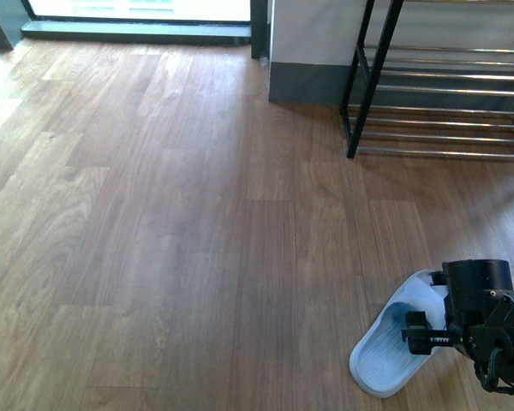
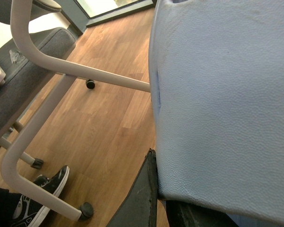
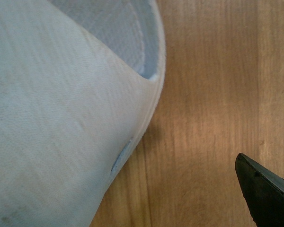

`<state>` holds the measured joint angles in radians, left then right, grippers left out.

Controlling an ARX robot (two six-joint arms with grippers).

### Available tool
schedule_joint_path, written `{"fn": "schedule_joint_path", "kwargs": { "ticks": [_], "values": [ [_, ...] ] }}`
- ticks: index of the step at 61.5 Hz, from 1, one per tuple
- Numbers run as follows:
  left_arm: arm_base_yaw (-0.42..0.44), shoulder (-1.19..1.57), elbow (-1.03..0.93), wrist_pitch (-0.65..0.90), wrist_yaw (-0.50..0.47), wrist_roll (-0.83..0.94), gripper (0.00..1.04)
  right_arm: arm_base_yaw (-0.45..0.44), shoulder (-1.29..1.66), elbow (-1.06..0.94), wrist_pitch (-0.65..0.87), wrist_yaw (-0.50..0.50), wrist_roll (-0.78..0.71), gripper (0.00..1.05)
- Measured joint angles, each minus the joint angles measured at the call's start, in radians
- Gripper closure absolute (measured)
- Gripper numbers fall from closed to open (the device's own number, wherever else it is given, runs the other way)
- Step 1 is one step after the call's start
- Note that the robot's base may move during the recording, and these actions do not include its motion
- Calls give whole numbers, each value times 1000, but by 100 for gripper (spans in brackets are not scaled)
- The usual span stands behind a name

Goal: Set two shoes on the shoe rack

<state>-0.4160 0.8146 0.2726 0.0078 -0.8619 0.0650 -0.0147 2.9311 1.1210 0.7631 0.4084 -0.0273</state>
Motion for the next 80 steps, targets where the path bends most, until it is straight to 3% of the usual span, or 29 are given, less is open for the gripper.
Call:
{"fn": "schedule_joint_path", "kwargs": {
  "ticks": [6, 39, 47, 61, 73, 80],
  "values": [
    [0, 0, 0, 0, 0, 0, 103, -21, 5, 14, 24, -2, 5, 10],
    [0, 0, 0, 0, 0, 0, 103, -51, 67, 80, 80, -57, 86, 89],
    [0, 0, 0, 0, 0, 0, 103, -51, 68, 75, 101, -52, 87, 104],
    [0, 0, 0, 0, 0, 0, 103, -50, 5, 5, 118, -102, 44, 103],
    [0, 0, 0, 0, 0, 0, 103, -49, -235, -111, 151, -170, -161, 103],
    [0, 0, 0, 0, 0, 0, 103, -50, -459, -206, 134, -259, -282, 103]
  ]
}}
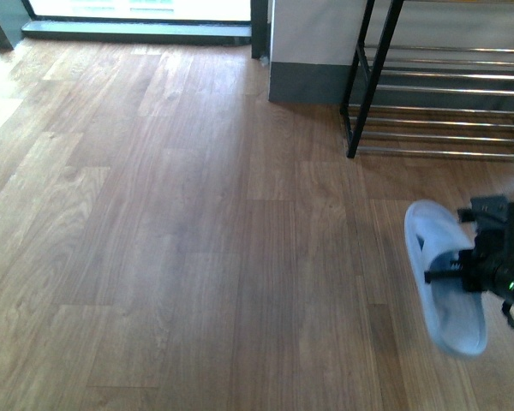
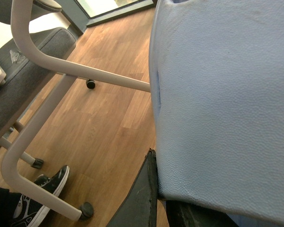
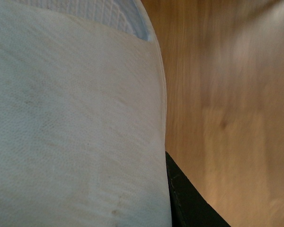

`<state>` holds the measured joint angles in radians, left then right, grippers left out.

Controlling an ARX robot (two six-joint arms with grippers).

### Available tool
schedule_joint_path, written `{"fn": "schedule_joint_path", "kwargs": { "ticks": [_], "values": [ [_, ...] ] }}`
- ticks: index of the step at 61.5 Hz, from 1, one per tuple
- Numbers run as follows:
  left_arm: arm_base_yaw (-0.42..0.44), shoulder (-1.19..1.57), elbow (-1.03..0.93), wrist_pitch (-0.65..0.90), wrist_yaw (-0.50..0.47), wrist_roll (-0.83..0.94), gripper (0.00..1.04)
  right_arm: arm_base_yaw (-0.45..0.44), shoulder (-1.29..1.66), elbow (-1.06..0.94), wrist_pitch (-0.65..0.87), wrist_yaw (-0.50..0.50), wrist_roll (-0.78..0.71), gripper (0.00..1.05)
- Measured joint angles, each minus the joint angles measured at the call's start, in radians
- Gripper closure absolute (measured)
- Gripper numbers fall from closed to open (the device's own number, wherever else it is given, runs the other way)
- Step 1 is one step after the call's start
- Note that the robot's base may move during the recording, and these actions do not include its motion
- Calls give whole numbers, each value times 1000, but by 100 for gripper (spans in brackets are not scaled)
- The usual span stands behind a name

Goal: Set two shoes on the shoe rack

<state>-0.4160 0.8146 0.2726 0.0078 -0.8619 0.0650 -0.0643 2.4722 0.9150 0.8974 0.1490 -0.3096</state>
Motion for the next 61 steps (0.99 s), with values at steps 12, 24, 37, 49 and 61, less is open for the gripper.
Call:
{"fn": "schedule_joint_path", "kwargs": {
  "ticks": [12, 24, 37, 49, 61],
  "values": [
    [0, 0, 0, 0, 0, 0, 103, -11, -423, -193, -110, -108, -108, 103],
    [0, 0, 0, 0, 0, 0, 103, -26, -945, -398, -318, -225, -140, 103],
    [0, 0, 0, 0, 0, 0, 103, 2, -1576, -539, -734, -350, -78, 103],
    [0, 0, 0, 0, 0, 0, 103, 7, -1736, -549, -771, -351, -50, 103],
    [0, 0, 0, 0, 0, 0, 103, 7, -1732, -554, -775, -351, -48, 103]
  ]
}}
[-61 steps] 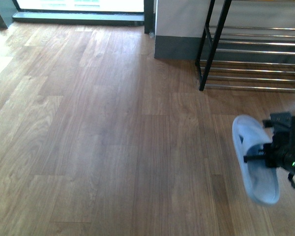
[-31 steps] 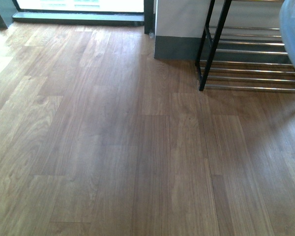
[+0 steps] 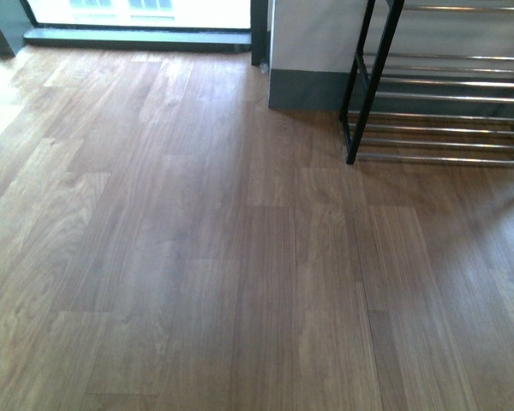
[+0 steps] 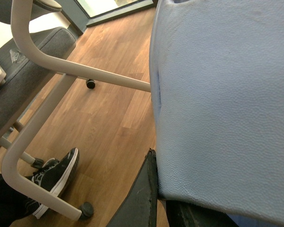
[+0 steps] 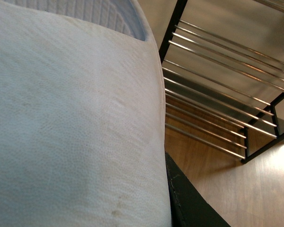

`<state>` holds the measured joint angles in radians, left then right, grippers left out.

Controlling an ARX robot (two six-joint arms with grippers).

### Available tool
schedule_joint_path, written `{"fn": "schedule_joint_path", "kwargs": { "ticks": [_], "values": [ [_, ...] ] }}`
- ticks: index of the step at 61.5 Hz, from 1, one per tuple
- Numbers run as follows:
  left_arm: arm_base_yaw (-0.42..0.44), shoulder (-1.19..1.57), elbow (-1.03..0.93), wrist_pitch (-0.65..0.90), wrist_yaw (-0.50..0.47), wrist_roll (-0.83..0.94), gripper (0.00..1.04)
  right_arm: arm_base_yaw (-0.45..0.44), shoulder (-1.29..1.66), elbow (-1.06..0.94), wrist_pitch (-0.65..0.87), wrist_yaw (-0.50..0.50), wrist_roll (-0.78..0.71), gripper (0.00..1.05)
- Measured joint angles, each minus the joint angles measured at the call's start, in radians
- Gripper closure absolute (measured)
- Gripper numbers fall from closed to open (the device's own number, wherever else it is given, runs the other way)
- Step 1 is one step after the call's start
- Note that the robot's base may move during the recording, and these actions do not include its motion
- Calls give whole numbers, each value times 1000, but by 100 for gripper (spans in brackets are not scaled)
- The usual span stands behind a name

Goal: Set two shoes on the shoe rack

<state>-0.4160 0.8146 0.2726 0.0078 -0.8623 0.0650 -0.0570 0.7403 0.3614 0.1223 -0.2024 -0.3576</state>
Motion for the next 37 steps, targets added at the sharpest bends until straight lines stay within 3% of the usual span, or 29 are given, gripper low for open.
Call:
{"fn": "schedule_joint_path", "kwargs": {
  "ticks": [37],
  "values": [
    [0, -1, 0, -1, 0, 0, 103, 5, -1, -3, 0, -1, 2, 103]
  ]
}}
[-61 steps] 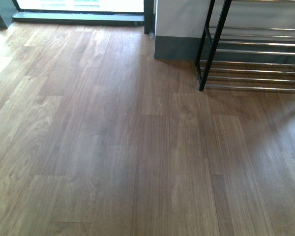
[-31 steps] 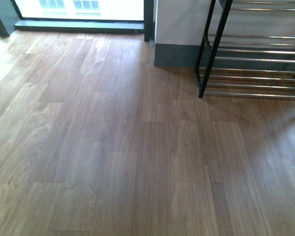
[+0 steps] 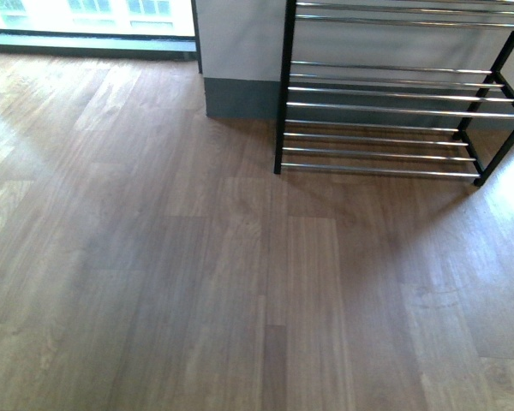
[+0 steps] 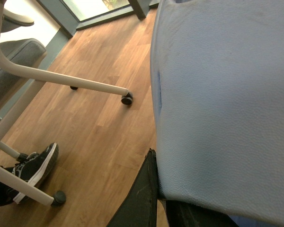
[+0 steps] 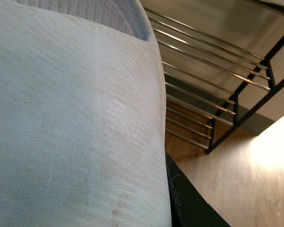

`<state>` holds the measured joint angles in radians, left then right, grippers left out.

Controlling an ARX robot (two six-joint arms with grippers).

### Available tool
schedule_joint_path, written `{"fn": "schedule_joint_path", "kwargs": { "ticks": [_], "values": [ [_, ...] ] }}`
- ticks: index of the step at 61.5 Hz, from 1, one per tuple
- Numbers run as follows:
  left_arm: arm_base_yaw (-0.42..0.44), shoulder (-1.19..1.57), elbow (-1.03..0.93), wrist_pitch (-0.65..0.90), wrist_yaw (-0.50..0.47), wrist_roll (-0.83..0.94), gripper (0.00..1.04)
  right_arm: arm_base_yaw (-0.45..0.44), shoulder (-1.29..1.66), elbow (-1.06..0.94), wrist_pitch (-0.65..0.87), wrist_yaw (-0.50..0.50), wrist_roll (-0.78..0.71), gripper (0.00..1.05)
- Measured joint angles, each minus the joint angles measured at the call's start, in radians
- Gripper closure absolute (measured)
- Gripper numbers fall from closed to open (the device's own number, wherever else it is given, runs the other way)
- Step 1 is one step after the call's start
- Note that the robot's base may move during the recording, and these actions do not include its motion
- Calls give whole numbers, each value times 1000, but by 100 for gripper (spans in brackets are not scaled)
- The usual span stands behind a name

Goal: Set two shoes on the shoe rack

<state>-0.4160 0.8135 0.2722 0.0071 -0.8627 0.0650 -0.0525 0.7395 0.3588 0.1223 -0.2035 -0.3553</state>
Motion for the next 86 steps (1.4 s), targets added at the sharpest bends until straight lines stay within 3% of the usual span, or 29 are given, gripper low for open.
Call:
{"fn": "schedule_joint_path", "kwargs": {
  "ticks": [86],
  "values": [
    [0, 2, 0, 0, 0, -1, 103, -1, 0, -3, 0, 3, 0, 103]
  ]
}}
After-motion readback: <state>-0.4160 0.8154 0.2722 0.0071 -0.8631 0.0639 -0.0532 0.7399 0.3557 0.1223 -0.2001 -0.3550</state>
